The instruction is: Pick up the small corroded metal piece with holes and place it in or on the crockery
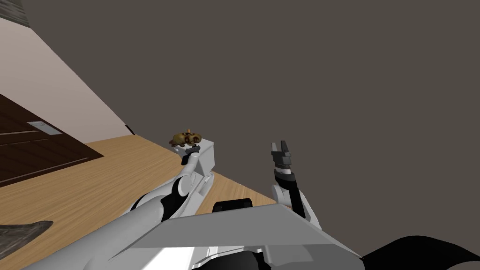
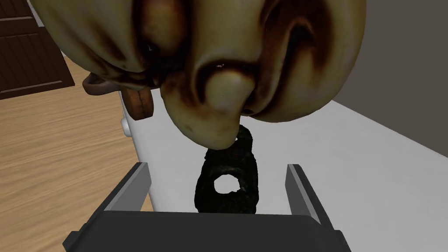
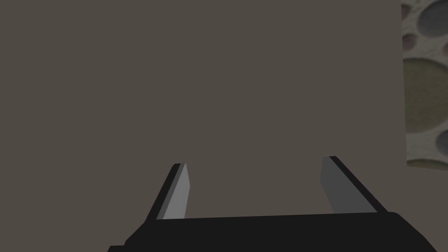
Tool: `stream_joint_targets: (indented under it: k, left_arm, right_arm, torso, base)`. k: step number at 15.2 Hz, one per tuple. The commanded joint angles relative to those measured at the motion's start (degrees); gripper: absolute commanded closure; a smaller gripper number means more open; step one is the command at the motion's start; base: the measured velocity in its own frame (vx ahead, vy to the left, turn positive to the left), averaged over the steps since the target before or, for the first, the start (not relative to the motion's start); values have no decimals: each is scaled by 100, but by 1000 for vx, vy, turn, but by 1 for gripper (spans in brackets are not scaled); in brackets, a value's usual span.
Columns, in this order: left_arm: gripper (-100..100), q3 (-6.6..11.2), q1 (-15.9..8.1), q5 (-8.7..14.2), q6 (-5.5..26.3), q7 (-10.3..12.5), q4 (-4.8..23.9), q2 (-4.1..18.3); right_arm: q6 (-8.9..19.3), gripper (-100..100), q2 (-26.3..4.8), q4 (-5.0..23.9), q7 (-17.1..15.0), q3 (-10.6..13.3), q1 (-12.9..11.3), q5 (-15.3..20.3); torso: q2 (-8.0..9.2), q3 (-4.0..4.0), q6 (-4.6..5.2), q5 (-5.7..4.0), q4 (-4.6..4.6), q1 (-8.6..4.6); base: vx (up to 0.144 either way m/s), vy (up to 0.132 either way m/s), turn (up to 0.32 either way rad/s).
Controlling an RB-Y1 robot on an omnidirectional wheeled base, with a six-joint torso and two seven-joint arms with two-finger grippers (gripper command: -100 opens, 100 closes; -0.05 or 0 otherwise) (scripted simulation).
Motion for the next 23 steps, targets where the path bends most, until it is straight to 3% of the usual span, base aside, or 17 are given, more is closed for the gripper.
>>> stream_joint_targets:
  k: [1,5,6,11,12,16,19,21,23]
  left_arm:
    - [-100,89,-137,120,58,55,206,32]
    - [-100,115,-155,143,75,46,216,37]
    - [100,115,-155,142,76,47,215,36]
    - [100,114,-158,143,78,50,215,31]
    - [100,207,-362,170,237,-118,244,132]
    - [100,287,-537,201,369,-255,258,200]
    - [100,375,-729,238,519,-406,276,273]
    - [100,375,-729,238,519,-406,276,273]
    - [100,460,-914,272,673,-555,304,351]
  right_arm:
    - [0,0,0,0,0,0,0,0]
    - [0,0,0,0,0,0,0,0]
    - [0,0,0,0,0,0,0,0]
    - [0,0,0,0,0,0,0,0]
    - [0,0,0,0,0,0,0,0]
    - [0,0,-2,0,0,-2,0,0]
    - [0,0,-1,0,0,-1,0,0]
    - [0,0,-1,0,0,-1,0,0]
    - [0,0,-1,0,0,-1,0,0]
  torso:
    - [0,0,0,0,0,0]
    - [-1,-3,5,4,-4,2]
    - [-2,-3,5,5,-4,5]
    - [-2,-4,-1,5,-5,12]
    - [-2,-3,-1,5,-5,13]
    - [3,14,-7,-9,24,62]
    - [18,24,-7,-15,29,26]
    - [34,40,-1,-28,46,14]
    - [46,51,1,-36,56,-1]
  base:
    - [-3,-29,54]
    - [-2,-15,17]
    - [0,0,0]
    - [0,-1,-4]
    - [0,63,33]
    - [7,118,7]
    - [0,43,5]
    - [-13,48,-6]
    - [-8,45,3]
